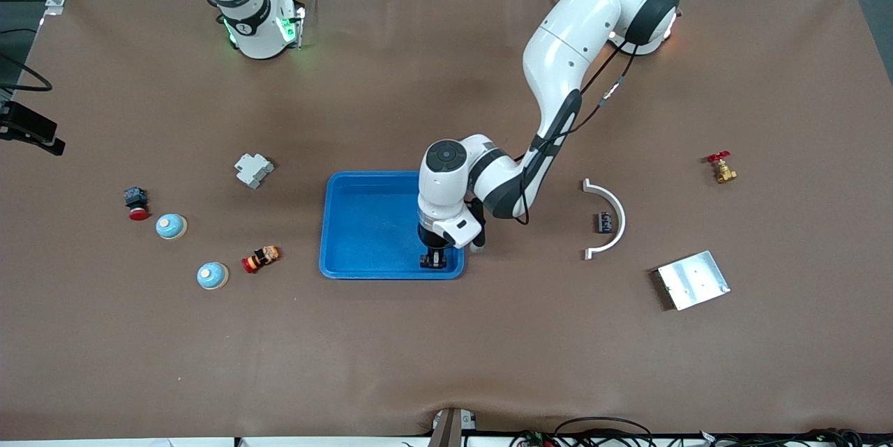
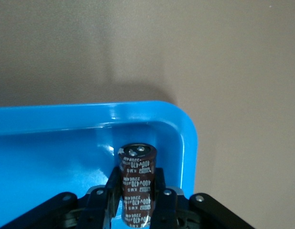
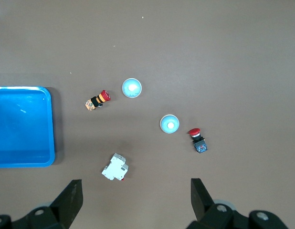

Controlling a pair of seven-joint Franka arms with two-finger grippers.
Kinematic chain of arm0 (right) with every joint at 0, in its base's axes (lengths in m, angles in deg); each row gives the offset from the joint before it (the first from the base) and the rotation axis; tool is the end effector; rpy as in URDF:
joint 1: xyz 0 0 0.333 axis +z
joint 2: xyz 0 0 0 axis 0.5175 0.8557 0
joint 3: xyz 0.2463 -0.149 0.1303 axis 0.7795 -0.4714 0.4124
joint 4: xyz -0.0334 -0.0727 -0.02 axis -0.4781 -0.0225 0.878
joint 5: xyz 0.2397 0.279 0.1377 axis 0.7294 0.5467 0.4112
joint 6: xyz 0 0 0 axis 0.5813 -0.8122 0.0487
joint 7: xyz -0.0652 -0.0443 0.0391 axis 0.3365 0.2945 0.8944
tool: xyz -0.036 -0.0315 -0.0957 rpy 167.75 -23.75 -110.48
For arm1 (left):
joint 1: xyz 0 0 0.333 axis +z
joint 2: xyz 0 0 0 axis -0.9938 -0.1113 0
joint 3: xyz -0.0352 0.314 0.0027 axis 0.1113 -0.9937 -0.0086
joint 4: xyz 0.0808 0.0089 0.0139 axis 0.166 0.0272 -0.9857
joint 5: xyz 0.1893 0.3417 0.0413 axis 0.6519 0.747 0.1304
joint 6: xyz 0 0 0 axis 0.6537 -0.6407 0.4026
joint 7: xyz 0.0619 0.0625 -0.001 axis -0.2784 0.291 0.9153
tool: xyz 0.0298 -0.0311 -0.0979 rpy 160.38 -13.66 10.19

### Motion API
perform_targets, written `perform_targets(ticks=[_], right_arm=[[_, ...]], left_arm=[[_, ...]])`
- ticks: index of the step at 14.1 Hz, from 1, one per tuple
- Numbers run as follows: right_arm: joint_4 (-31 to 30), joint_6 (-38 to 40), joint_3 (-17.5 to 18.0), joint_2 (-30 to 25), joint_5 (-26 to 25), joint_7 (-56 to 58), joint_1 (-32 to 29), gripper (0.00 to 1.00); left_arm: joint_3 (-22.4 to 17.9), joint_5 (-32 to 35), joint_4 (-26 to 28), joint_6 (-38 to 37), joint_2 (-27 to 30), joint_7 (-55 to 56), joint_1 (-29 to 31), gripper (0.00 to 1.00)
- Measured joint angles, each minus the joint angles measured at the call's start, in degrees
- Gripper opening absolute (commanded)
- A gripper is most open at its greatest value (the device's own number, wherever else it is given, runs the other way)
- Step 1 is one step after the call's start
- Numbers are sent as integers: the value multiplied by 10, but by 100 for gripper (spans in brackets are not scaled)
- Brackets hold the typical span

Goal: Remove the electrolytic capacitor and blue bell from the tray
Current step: 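Carry the capacitor with the left gripper to the white arc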

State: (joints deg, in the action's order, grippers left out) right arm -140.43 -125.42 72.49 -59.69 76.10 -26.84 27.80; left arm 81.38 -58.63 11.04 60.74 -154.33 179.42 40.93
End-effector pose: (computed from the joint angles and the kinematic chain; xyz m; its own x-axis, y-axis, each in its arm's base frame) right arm 0.5775 -0.0562 0.6485 0.9999 -0.0057 0.0160 -0.0062 -0.9996 0.0291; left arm 0.5837 -0.5515 0.1739 0.0290 0.9922 -0.1215 0.9462 0.0120 0.3233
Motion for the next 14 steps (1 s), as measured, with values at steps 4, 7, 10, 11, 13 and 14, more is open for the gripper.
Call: perform_targets(ticks=[4,7,10,11,13,14], right_arm=[[0,0,0,0,0,0,0,100],[0,0,0,0,0,0,0,100],[0,0,0,0,0,0,0,100],[1,0,0,0,0,0,0,100],[1,0,0,0,0,0,0,100],[1,0,0,0,0,0,0,100]], left_arm=[[-1,0,-2,-4,1,-1,0,0],[4,0,-11,-61,19,-47,1,0],[25,-2,-17,-138,59,-105,4,0],[30,-8,-18,-156,73,-133,8,0],[43,-45,-20,-200,102,-239,25,0],[51,-61,-21,-228,117,-305,37,0]])
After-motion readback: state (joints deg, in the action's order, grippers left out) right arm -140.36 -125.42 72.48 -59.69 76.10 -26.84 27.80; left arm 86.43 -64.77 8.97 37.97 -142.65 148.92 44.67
